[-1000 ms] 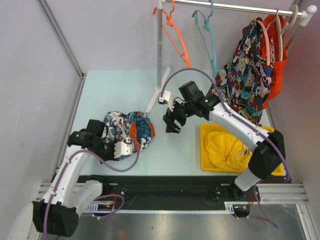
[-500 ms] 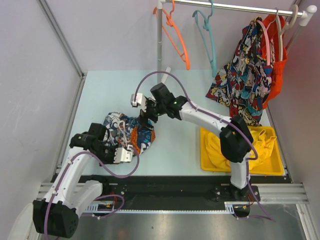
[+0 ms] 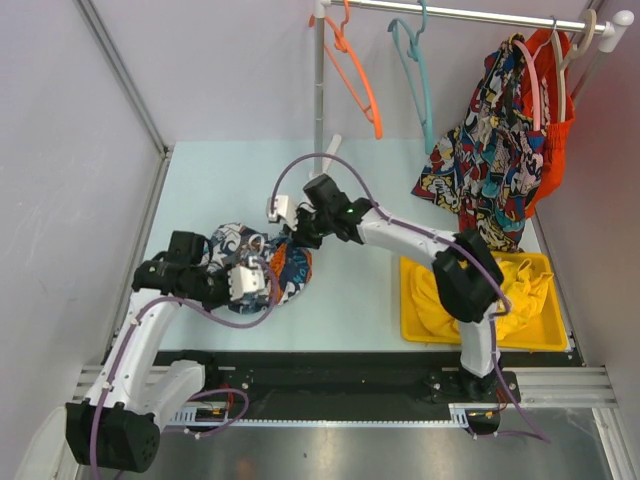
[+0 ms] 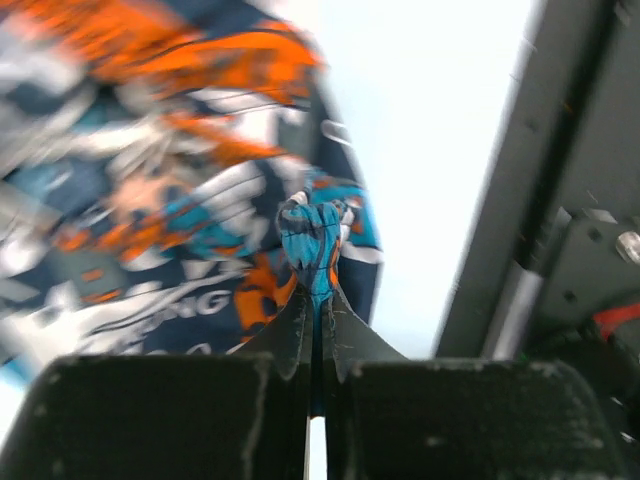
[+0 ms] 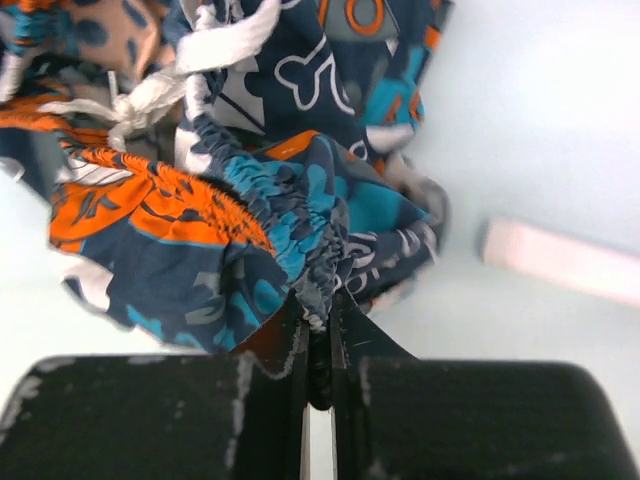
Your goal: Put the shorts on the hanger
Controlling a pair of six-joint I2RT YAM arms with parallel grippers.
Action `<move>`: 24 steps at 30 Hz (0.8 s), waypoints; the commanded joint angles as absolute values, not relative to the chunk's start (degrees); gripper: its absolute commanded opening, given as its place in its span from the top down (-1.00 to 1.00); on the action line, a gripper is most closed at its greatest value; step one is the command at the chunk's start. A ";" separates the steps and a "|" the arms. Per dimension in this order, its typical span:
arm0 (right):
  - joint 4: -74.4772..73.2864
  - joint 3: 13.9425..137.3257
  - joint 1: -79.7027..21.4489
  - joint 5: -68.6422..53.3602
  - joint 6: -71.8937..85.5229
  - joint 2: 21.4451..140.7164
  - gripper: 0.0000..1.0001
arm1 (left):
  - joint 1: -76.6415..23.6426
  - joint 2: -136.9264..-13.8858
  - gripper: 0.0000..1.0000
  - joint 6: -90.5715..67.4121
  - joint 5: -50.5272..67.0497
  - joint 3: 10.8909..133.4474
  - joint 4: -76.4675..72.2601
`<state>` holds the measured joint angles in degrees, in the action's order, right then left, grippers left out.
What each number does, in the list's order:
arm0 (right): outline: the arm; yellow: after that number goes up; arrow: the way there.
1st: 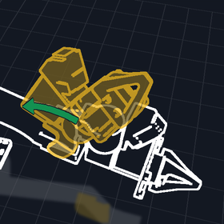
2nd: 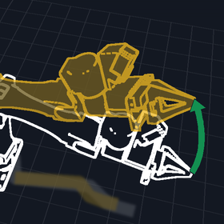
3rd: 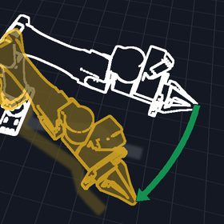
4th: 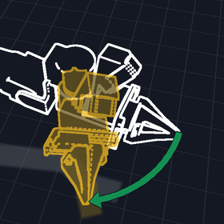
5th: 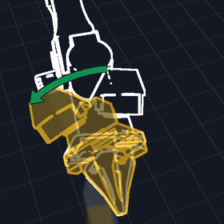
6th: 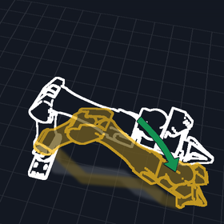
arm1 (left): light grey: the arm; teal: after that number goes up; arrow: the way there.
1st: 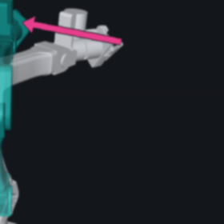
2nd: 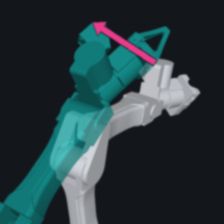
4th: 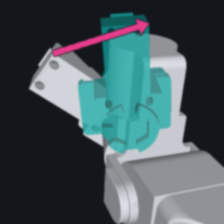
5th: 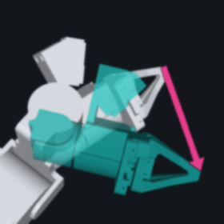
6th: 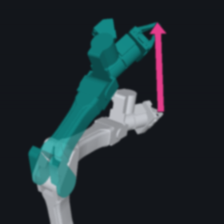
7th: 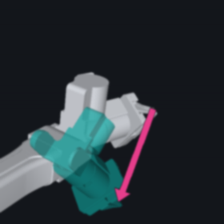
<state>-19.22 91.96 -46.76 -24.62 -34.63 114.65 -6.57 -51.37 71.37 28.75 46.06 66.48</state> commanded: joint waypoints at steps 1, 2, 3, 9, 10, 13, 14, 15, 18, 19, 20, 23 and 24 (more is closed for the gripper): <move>-18.98 89.39 -42.63 -22.86 -26.13 98.28 1.00 | -3.52 -52.56 0.99 58.91 35.32 54.57 58.63; -20.20 89.30 -40.89 -22.50 -24.97 96.35 1.00 | -2.65 -52.82 0.99 54.19 35.77 55.71 57.14; -22.56 89.38 -40.09 -21.72 -24.00 94.50 1.00 | -2.38 -52.91 0.99 51.97 36.12 58.16 54.52; -28.82 90.61 -36.74 -18.38 -23.81 80.08 1.00 | -2.20 -51.16 0.99 30.52 29.55 67.48 38.87; -29.79 92.53 -36.74 -17.67 -24.51 79.20 1.00 | -2.11 -50.11 0.99 28.50 27.10 68.46 34.93; -33.48 96.57 -36.48 -14.16 -26.45 77.00 1.00 | -2.20 -48.43 0.76 24.44 25.84 71.45 30.34; -35.05 97.11 -36.30 -12.85 -27.15 76.64 1.00 | -2.20 -48.25 0.67 25.65 27.58 71.80 30.84; -35.76 97.21 -36.30 -12.22 -28.38 76.12 1.00 | -2.20 -48.08 0.61 27.32 28.99 72.24 31.89; -38.84 94.14 -36.39 -12.74 -29.00 74.54 1.00 | -2.20 -47.29 0.55 31.98 31.20 69.63 36.72; -39.46 92.48 -37.43 -12.83 -29.35 74.18 1.00 | -2.20 -47.11 0.55 33.38 31.64 68.39 38.22; -40.77 89.24 -38.31 -12.92 -30.05 73.66 1.00 | -2.20 -46.50 0.54 38.53 32.60 66.99 42.58; -44.54 85.26 -41.56 -13.44 -31.82 73.74 1.00 | -2.20 -45.09 0.24 49.62 35.67 59.78 48.75; -45.69 83.34 -42.18 -13.88 -32.08 74.18 1.00 | -2.20 -44.30 0.09 52.70 37.42 56.11 53.56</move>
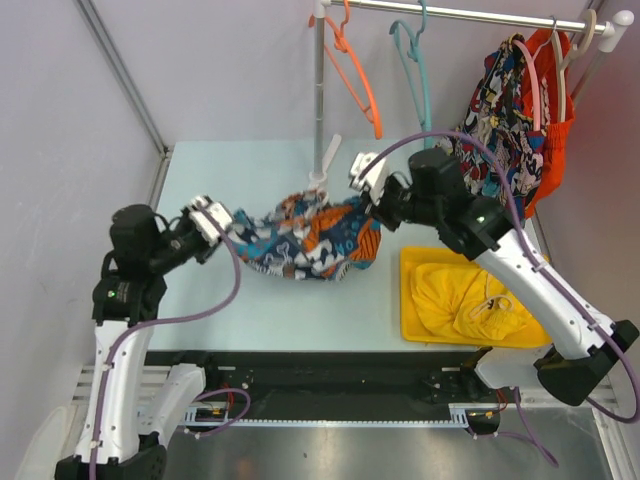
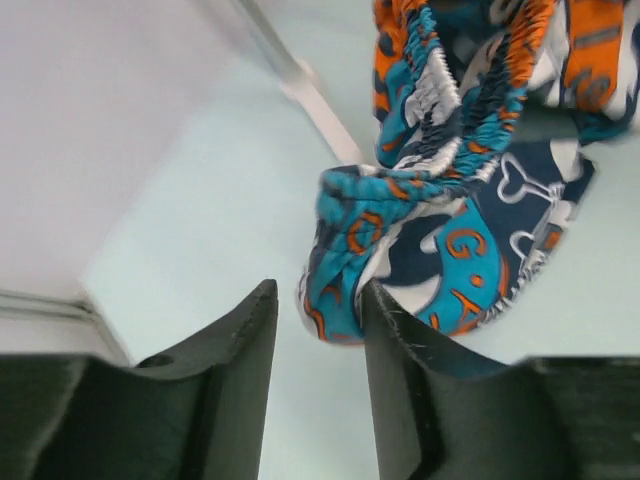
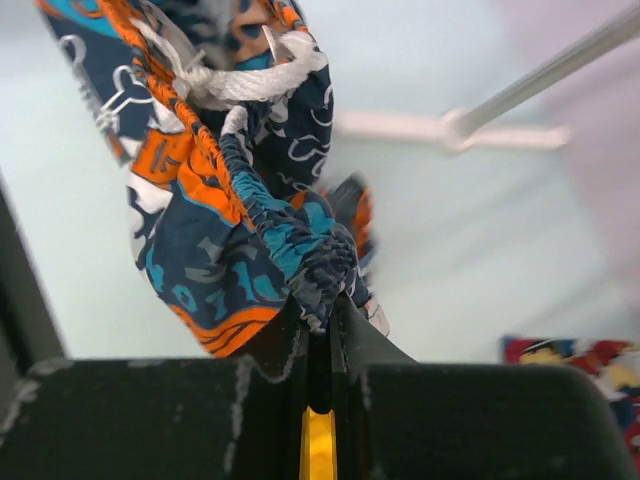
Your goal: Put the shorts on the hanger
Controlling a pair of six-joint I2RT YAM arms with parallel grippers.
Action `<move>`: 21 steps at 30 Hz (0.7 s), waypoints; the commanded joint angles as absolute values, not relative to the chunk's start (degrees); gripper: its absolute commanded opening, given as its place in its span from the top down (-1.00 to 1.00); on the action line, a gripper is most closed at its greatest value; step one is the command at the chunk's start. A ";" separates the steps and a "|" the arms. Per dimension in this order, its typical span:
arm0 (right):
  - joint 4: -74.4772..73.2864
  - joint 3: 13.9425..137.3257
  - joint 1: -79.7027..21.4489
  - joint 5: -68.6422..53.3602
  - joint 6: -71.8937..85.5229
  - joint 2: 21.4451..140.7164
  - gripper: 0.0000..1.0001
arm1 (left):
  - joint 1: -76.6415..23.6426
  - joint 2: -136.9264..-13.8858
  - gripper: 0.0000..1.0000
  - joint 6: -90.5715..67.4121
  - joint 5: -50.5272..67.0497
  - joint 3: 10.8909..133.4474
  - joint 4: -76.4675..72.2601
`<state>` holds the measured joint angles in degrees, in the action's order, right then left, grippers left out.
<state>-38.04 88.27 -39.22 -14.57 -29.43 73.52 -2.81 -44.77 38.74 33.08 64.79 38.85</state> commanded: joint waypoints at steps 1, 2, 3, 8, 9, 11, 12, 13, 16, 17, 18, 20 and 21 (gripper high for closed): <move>-46.23 82.45 -42.71 -14.06 -32.25 74.61 1.00 | -2.20 -43.86 -0.21 57.08 37.88 54.42 55.96; -46.14 81.22 -43.06 -14.24 -32.08 74.45 1.00 | -2.20 -43.42 -0.31 58.26 38.23 53.01 57.29; -45.97 79.21 -43.07 -14.41 -32.08 74.18 1.00 | -2.20 -42.63 -0.43 59.14 39.19 51.00 59.48; -47.37 74.01 -43.33 -15.64 -33.66 72.69 1.00 | -2.20 -41.04 -0.69 63.45 43.76 47.55 61.52; -47.46 73.13 -43.68 -15.91 -33.92 72.42 1.00 | -2.28 -40.96 -0.73 63.98 44.38 46.85 61.52; -47.29 71.02 -44.12 -15.74 -34.28 71.63 1.00 | -2.98 -41.83 -0.82 64.42 45.96 46.23 61.09; -47.02 70.49 -44.30 -15.47 -34.45 71.37 1.00 | -3.51 -42.44 -0.82 64.51 46.14 46.23 61.08; -46.85 69.71 -44.38 -15.29 -34.45 71.11 1.00 | -4.99 -44.02 -0.82 64.16 45.97 46.14 61.08; -46.93 69.35 -44.39 -14.86 -34.37 71.10 1.00 | -7.99 -46.22 -0.82 62.06 45.79 46.23 60.82; -46.76 69.26 -44.38 -14.77 -34.28 71.02 1.00 | -10.78 -46.93 -0.83 61.44 45.53 46.14 60.21; -46.76 69.26 -44.38 -14.59 -34.19 71.02 1.00 | -12.55 -46.85 -0.83 60.48 45.09 45.45 59.42; -46.32 69.17 -44.38 -14.24 -34.01 71.02 1.00 | -18.70 -45.54 -0.83 56.62 41.86 44.22 55.21; -46.14 69.26 -44.38 -14.06 -33.75 71.10 1.00 | -20.98 -45.01 -0.84 55.47 40.36 42.90 53.72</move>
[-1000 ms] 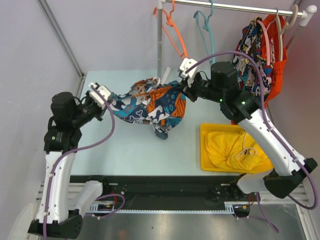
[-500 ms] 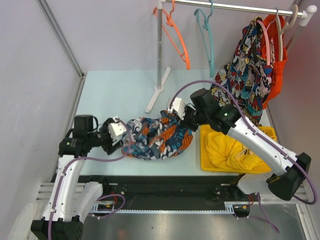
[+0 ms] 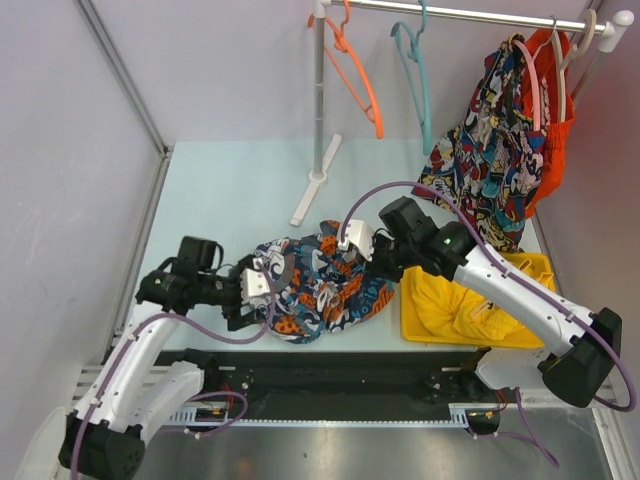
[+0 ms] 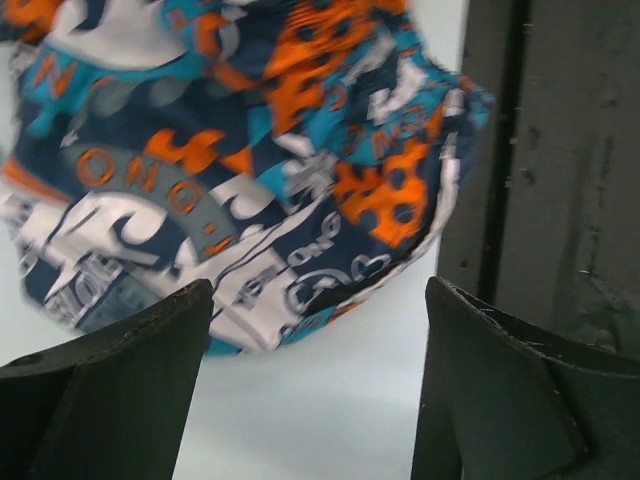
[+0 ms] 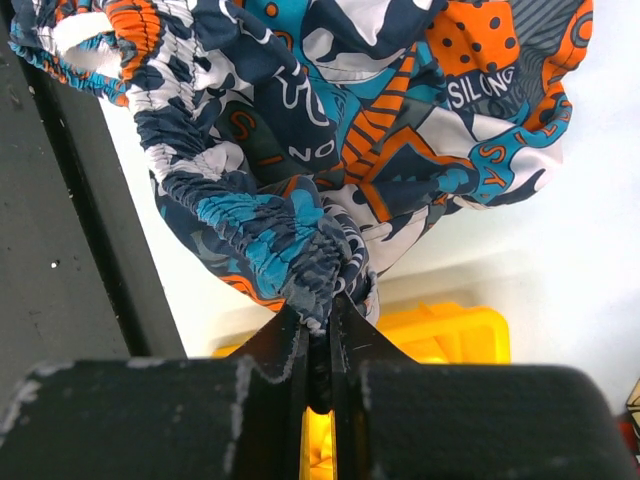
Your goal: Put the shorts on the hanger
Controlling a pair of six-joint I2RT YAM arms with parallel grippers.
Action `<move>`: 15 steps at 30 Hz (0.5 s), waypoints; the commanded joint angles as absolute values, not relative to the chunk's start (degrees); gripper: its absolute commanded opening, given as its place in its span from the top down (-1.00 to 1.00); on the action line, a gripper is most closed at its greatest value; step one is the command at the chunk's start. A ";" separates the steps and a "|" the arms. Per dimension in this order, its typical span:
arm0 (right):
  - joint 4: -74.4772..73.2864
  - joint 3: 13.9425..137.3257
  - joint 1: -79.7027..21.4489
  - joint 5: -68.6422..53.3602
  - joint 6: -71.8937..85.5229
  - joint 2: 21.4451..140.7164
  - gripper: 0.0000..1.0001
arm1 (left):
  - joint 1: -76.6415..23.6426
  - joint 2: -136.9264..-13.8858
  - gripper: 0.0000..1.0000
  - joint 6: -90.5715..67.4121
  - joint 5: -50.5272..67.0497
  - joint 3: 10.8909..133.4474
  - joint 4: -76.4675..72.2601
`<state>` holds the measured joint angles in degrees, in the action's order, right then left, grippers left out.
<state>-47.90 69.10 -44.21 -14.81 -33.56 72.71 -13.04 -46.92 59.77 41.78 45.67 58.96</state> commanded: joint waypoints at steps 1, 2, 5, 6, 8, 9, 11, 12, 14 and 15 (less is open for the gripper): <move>-46.06 69.26 -44.38 -13.98 -33.40 71.10 1.00 | -23.18 -44.39 -0.85 52.33 38.95 42.19 51.53; -45.79 69.26 -44.47 -13.71 -33.14 71.10 1.00 | -27.12 -43.95 -0.85 51.51 37.89 41.67 50.20; -45.35 69.26 -44.30 -13.19 -32.61 71.19 1.00 | -34.61 -44.73 -0.88 49.05 34.73 40.26 47.20; -45.18 69.17 -44.38 -13.01 -32.52 71.19 1.00 | -36.28 -45.78 -0.91 48.69 32.19 39.30 45.46; -45.09 69.26 -44.30 -12.75 -32.52 71.10 1.00 | -38.32 -46.67 -0.92 47.47 30.42 39.02 43.08; -45.09 69.26 -44.30 -12.83 -32.43 71.19 1.00 | -38.41 -47.02 -0.92 46.76 29.89 39.89 40.37; -45.09 69.26 -44.30 -13.18 -32.52 71.02 1.00 | -38.41 -47.72 -0.92 41.77 27.87 41.30 35.88; -45.17 69.17 -44.38 -13.27 -32.52 70.93 1.00 | -38.41 -47.81 -0.92 39.22 27.25 42.70 30.64; -45.35 69.26 -44.39 -13.62 -32.69 70.75 1.00 | -38.41 -48.25 -0.92 32.80 27.77 43.94 26.39; -45.18 69.26 -44.38 -13.54 -32.78 70.66 1.00 | -38.41 -48.69 -0.90 30.96 28.38 45.25 23.41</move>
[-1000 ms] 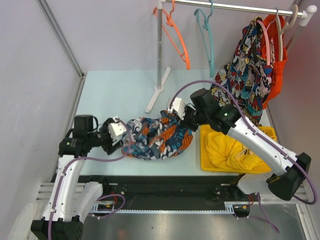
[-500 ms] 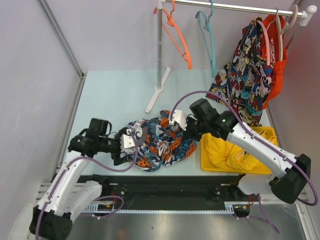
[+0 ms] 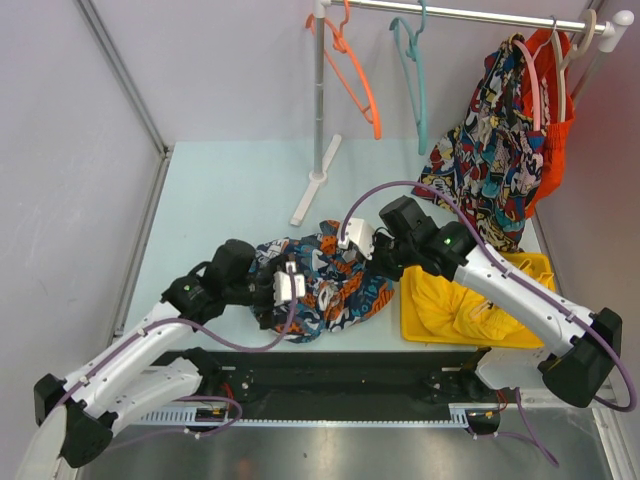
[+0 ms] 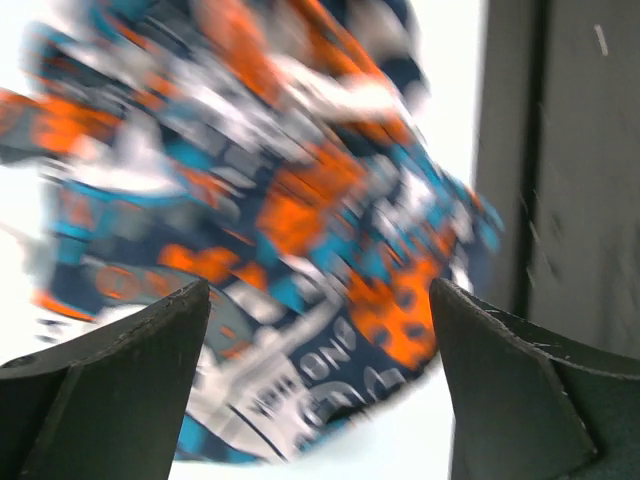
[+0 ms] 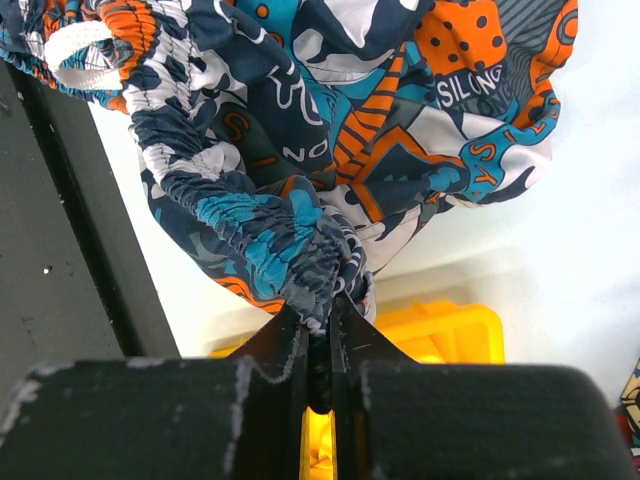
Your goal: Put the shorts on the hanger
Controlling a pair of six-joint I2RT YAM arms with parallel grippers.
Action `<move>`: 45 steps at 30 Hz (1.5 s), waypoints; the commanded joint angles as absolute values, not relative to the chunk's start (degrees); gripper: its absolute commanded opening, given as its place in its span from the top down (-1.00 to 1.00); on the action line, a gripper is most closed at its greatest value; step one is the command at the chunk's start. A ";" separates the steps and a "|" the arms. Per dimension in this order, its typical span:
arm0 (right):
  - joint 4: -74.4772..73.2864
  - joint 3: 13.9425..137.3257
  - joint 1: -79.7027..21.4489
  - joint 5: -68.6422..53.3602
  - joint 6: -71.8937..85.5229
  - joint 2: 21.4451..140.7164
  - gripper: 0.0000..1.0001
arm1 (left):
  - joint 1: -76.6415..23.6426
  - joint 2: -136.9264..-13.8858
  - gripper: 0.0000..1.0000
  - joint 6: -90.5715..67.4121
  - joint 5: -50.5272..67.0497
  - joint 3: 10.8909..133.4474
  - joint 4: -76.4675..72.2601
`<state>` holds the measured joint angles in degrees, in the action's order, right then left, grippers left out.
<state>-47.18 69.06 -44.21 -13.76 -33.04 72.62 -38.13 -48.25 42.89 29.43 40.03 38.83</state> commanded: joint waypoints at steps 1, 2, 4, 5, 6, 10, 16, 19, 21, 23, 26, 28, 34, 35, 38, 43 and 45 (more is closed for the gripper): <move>-45.18 69.26 -44.47 -13.27 -32.70 70.66 1.00 | -38.58 -50.17 -0.87 28.07 29.87 45.96 22.68; -45.09 69.26 -44.47 -13.10 -32.70 70.66 1.00 | -38.93 -51.40 -0.84 27.43 30.40 46.66 22.33; -44.83 69.34 -44.47 -12.83 -32.52 70.66 1.00 | -41.12 -53.08 -0.76 26.37 30.32 48.60 22.15; -44.74 69.26 -44.56 -12.75 -32.43 70.58 1.00 | -41.83 -54.30 -0.76 25.85 29.10 48.60 21.54; -44.65 69.26 -44.47 -12.74 -32.34 70.40 1.00 | -42.62 -54.66 -0.77 25.14 27.79 48.43 19.62; -44.30 69.35 -44.47 -12.22 -32.43 70.05 1.00 | -46.57 -56.60 -0.77 23.47 21.55 47.03 16.36; -45.17 69.26 -44.47 -12.74 -32.78 69.26 1.00 | -46.76 -57.74 -0.59 27.15 4.49 46.05 13.01; -45.18 69.26 -44.47 -13.18 -33.05 69.26 1.00 | -44.74 -57.39 -0.50 29.26 4.39 47.11 13.62; -45.18 69.26 -44.65 -13.45 -33.13 69.35 1.00 | -43.08 -57.39 -0.46 30.32 5.70 47.81 14.24; -45.09 69.26 -44.65 -13.62 -33.40 69.35 1.00 | -42.28 -58.09 -0.41 31.20 5.89 48.34 14.59; -45.44 69.26 -44.82 -13.89 -33.66 69.00 1.00 | -38.95 -60.29 -0.36 31.73 6.85 49.48 14.94; -45.53 69.35 -44.91 -14.24 -33.66 68.73 1.00 | -36.22 -61.87 -0.34 31.20 8.51 50.53 15.46; -45.35 69.35 -44.91 -15.03 -33.31 67.94 1.00 | -33.84 -66.00 -0.32 30.06 10.98 52.56 18.45; -45.18 69.26 -44.91 -15.12 -33.14 67.77 1.00 | -33.66 -66.35 -0.32 29.88 11.77 52.91 18.81; -44.39 69.35 -44.91 -14.33 -32.08 68.11 1.00 | -32.18 -65.14 -0.46 29.44 21.20 53.87 22.21; -43.24 69.26 -42.11 -14.50 -29.71 69.78 1.00 | -29.62 -54.43 -0.78 31.98 34.26 53.44 31.42; -42.72 69.35 -40.87 -14.85 -28.83 70.22 1.00 | -29.71 -52.39 -0.79 34.96 38.20 54.31 36.62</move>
